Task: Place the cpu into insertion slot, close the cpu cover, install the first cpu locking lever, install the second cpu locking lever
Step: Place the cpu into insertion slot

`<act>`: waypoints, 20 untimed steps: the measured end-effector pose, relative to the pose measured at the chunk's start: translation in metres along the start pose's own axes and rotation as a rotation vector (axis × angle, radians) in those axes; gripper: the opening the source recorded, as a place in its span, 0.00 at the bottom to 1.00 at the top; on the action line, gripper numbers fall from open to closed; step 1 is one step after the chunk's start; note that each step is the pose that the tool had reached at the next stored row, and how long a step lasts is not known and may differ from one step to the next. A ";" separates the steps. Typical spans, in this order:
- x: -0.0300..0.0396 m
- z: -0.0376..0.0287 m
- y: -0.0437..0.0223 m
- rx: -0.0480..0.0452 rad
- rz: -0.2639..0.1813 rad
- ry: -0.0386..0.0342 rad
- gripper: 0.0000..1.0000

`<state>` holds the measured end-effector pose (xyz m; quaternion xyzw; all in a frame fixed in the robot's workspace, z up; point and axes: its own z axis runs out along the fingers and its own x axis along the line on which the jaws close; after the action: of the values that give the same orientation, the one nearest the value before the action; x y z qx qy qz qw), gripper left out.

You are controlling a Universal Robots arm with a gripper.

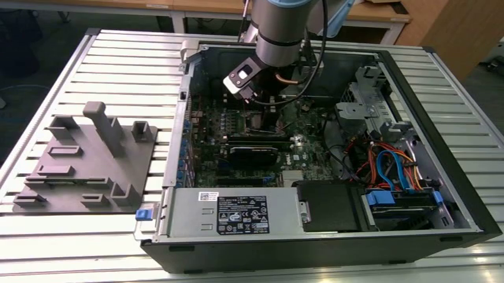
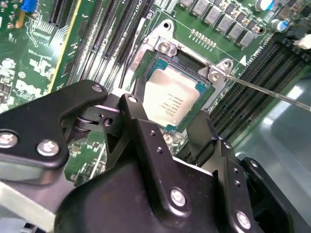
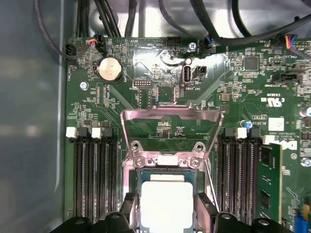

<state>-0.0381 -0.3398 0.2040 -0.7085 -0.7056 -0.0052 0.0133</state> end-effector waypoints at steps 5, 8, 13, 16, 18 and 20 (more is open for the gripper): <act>0.0003 -0.0100 -0.0001 0.0000 0.000 -0.0001 0.61; 0.0004 -0.0155 -0.0002 0.0002 0.000 -0.0001 0.61; 0.0005 -0.0172 -0.0002 0.0002 0.000 0.0001 0.61; 0.0005 -0.0173 -0.0002 0.0002 0.000 0.0000 0.53; 0.0004 -0.0174 -0.0002 0.0003 0.000 -0.0001 0.47; 0.0005 -0.0175 -0.0002 0.0002 0.000 0.0000 0.41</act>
<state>-0.0381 -0.3398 0.2215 -0.7085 -0.7056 -0.0051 0.0134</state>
